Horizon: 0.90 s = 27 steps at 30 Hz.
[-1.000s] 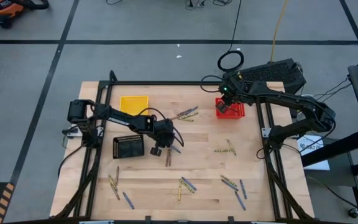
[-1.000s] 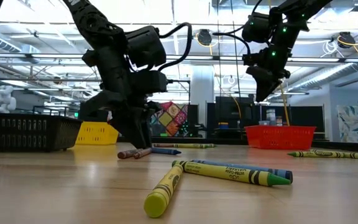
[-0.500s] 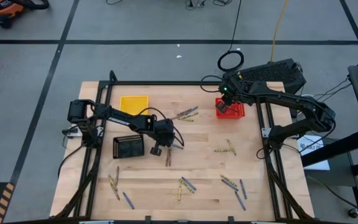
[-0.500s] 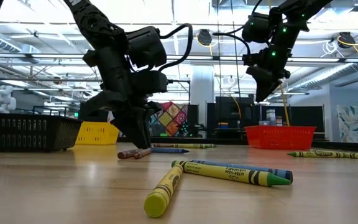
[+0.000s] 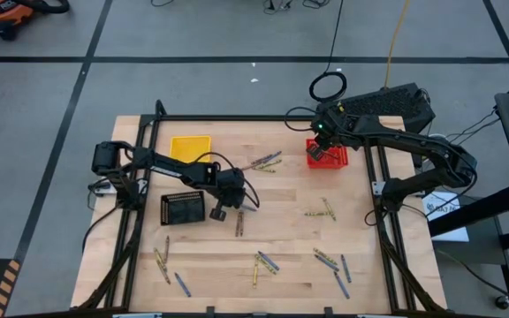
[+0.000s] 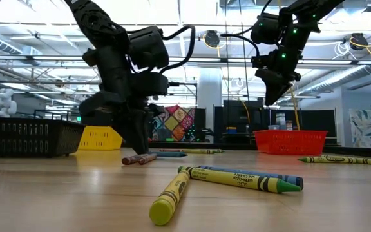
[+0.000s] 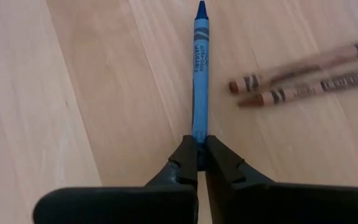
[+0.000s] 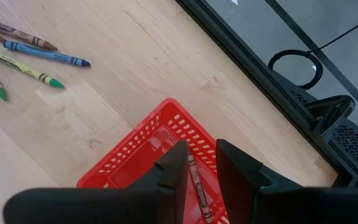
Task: Sort crayons
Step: Put the blue crayon into the black bin
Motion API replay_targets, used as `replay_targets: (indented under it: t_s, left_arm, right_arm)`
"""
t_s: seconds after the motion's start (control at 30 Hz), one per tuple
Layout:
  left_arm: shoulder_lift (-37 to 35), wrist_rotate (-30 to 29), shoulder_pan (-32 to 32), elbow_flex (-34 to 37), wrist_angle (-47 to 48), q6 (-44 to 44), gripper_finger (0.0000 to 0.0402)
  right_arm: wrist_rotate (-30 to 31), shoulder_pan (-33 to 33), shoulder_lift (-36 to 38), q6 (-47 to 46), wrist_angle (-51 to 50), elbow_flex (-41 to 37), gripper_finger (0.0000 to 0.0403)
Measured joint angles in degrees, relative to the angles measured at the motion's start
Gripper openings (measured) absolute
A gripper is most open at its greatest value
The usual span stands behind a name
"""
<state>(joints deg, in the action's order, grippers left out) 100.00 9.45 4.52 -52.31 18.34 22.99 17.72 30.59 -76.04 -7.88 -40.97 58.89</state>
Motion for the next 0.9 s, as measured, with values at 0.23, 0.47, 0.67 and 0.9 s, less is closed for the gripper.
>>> replay_targets:
  t_s: [0.23, 0.47, 0.67, 0.9]
  left_arm:
    - [-2.3, 0.3, -0.2, 0.0, 0.5, -0.2, 0.0002]
    - [-5.7, 0.3, -1.5, -0.1, 3.9, -3.1, 0.0002]
    - [-11.6, -3.9, -3.1, -0.2, 9.0, -4.9, 0.0001]
    - [-18.8, -5.7, -4.4, -0.2, 17.6, -10.5, 0.0001]
  right_arm:
    - [0.0, 0.0, 0.0, 0.0, 0.0, 0.0, 0.0071]
    - [0.0, 0.0, 0.0, 0.0, 0.0, 0.0, 0.0071]
    - [0.0, 0.0, 0.0, 0.0, -0.2, 0.0, 0.0071]
    - [0.0, 0.0, 0.0, 0.0, -0.4, 0.0, 0.0071]
